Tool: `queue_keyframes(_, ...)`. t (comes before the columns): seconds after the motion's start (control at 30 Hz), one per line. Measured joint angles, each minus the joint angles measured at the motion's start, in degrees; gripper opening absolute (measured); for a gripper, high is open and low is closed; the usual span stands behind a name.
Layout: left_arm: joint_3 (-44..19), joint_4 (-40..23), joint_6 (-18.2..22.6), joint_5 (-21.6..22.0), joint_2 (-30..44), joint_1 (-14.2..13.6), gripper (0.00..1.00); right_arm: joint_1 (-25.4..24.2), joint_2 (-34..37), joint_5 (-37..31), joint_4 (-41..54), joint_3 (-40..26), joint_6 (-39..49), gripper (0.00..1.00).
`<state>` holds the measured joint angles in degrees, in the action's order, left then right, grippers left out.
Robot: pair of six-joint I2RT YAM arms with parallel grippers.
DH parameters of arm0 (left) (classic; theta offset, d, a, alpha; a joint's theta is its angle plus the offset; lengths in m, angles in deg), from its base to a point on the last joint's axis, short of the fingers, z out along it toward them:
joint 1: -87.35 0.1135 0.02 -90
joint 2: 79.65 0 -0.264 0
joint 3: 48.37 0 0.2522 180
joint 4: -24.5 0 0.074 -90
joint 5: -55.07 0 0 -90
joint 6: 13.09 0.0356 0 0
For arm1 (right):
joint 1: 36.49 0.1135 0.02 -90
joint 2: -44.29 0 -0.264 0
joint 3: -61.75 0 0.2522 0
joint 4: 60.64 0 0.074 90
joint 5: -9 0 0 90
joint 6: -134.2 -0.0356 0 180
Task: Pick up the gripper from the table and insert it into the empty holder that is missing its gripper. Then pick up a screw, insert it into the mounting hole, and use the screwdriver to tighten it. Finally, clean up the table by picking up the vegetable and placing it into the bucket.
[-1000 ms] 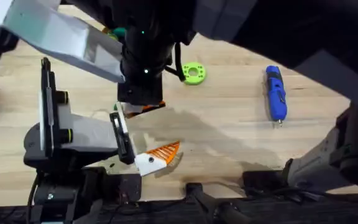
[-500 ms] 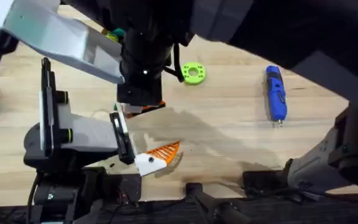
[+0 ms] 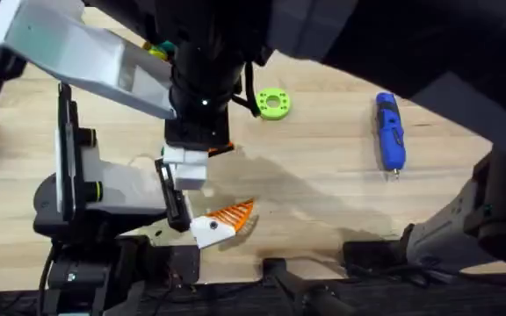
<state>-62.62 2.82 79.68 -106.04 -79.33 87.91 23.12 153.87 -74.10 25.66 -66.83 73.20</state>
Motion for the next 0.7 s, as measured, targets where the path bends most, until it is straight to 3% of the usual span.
queue_keyframes(0.27,0.0,0.0,0.0,0.02,0.0,0.0,0.985,-2.92,0.0,0.02,-2.61,0.0,-5.01,0.908)
queue_keyframes(0.7,0.0,0.0,0.0,0.0,0.0,0.0,0.985,-16.27,-4.78,-2.65,-4.19,0.03,-15.31,0.912)
